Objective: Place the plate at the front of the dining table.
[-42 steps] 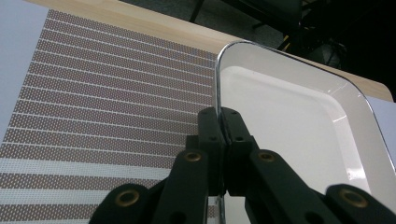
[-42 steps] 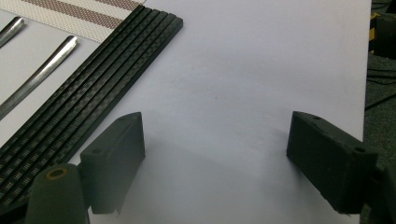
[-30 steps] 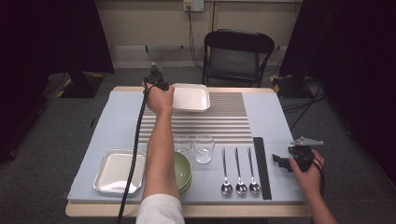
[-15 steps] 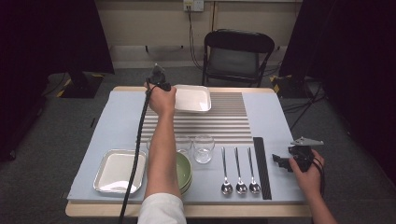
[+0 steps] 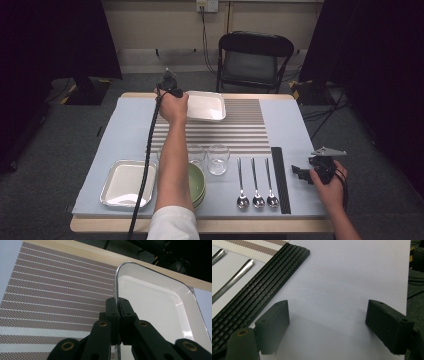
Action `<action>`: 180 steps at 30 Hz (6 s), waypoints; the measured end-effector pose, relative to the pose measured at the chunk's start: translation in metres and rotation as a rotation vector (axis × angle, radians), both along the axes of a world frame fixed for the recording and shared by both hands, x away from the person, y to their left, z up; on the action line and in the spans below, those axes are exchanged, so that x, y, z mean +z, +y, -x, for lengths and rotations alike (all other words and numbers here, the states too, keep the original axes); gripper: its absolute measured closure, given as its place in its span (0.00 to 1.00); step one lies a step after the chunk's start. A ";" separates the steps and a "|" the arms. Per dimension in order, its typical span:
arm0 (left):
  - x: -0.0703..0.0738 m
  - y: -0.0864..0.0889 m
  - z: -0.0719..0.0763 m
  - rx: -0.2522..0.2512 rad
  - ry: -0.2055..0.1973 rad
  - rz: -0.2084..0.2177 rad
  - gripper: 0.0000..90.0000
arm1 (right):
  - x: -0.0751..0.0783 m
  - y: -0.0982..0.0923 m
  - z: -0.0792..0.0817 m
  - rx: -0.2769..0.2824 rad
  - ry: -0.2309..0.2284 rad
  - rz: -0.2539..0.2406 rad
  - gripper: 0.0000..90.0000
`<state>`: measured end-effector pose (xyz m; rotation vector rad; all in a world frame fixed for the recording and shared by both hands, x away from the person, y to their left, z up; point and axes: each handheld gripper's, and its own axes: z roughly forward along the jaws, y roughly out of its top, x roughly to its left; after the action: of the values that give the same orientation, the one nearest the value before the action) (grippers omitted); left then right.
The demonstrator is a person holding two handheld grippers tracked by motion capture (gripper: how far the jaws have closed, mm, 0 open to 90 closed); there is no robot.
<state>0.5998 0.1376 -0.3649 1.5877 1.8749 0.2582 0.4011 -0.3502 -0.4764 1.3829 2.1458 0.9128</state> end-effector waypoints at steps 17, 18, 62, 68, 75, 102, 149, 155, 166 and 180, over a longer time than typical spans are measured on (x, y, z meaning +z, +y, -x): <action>-0.004 0.000 -0.004 -0.002 0.006 -0.003 0.98 | 0.000 0.000 0.000 0.001 0.000 -0.001 0.20; -0.004 -0.001 -0.004 -0.002 0.006 -0.002 0.98 | 0.000 0.000 0.000 0.002 0.000 0.000 0.20; -0.013 -0.010 -0.011 -0.017 0.015 0.011 0.96 | 0.000 0.000 0.000 0.001 -0.001 -0.001 0.20; -0.014 -0.011 -0.011 -0.014 0.009 0.009 0.96 | 0.000 0.000 0.000 0.001 -0.001 0.000 0.20; -0.015 -0.013 -0.011 -0.019 0.011 0.004 0.96 | 0.000 0.000 0.000 0.001 -0.001 0.000 0.20; -0.019 -0.020 -0.013 -0.035 0.020 0.006 0.95 | 0.000 0.000 0.000 -0.001 0.000 -0.001 0.20; -0.024 -0.024 -0.016 -0.039 0.038 0.004 0.96 | 0.000 0.000 0.000 -0.002 0.000 -0.001 0.20; -0.025 -0.024 -0.017 -0.041 0.042 0.004 0.96 | 0.000 0.000 0.000 -0.001 -0.001 0.000 0.20; -0.028 -0.028 -0.017 -0.052 0.047 0.007 0.96 | 0.000 0.000 0.000 -0.001 -0.001 0.000 0.20; -0.029 -0.029 -0.018 -0.053 0.047 0.003 0.95 | 0.000 0.000 0.000 -0.002 0.000 -0.001 0.20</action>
<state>0.6181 0.1084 -0.3942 1.6525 1.8647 0.1963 0.4008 -0.3499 -0.4765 1.3854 2.1437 0.9132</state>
